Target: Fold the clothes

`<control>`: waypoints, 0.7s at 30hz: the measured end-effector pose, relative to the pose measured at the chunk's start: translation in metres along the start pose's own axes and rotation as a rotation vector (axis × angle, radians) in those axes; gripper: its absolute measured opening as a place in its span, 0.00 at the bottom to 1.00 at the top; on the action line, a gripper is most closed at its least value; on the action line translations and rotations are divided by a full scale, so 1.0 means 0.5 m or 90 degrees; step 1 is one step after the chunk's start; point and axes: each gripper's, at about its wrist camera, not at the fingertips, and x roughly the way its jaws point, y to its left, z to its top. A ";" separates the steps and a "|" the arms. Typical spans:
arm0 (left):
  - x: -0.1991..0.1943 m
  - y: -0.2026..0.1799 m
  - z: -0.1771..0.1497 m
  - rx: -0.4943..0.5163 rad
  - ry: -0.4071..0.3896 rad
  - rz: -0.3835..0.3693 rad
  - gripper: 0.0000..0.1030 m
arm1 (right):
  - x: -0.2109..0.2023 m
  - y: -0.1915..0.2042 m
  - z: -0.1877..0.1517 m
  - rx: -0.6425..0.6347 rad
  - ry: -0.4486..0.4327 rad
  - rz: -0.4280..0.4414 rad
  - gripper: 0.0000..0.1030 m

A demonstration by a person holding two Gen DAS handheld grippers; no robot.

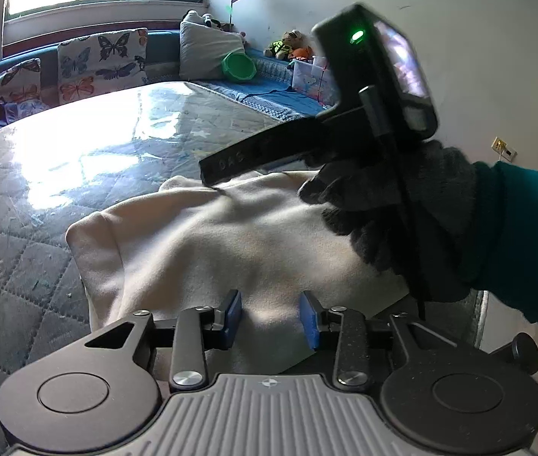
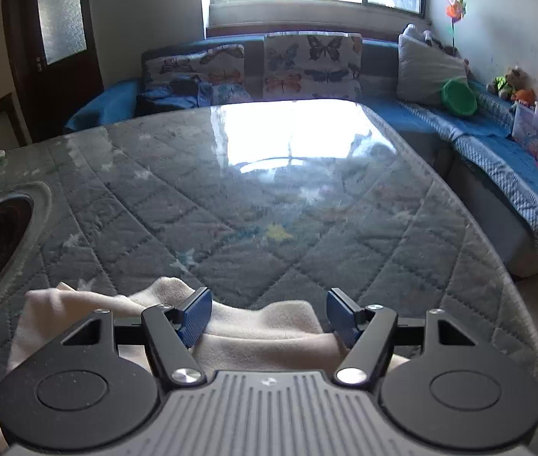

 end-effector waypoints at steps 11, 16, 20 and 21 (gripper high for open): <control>-0.021 0.004 -0.010 -0.006 -0.013 0.016 0.45 | -0.031 0.071 -0.004 -0.049 0.038 0.093 0.67; -0.020 0.006 -0.014 0.000 -0.005 0.006 0.46 | 0.014 0.077 -0.006 -0.014 0.042 0.084 0.68; -0.018 0.008 -0.018 0.002 -0.008 0.001 0.47 | 0.029 0.090 0.002 -0.023 0.029 0.066 0.73; -0.018 0.007 -0.019 0.002 -0.009 0.001 0.47 | 0.035 0.095 0.000 -0.027 0.026 0.062 0.74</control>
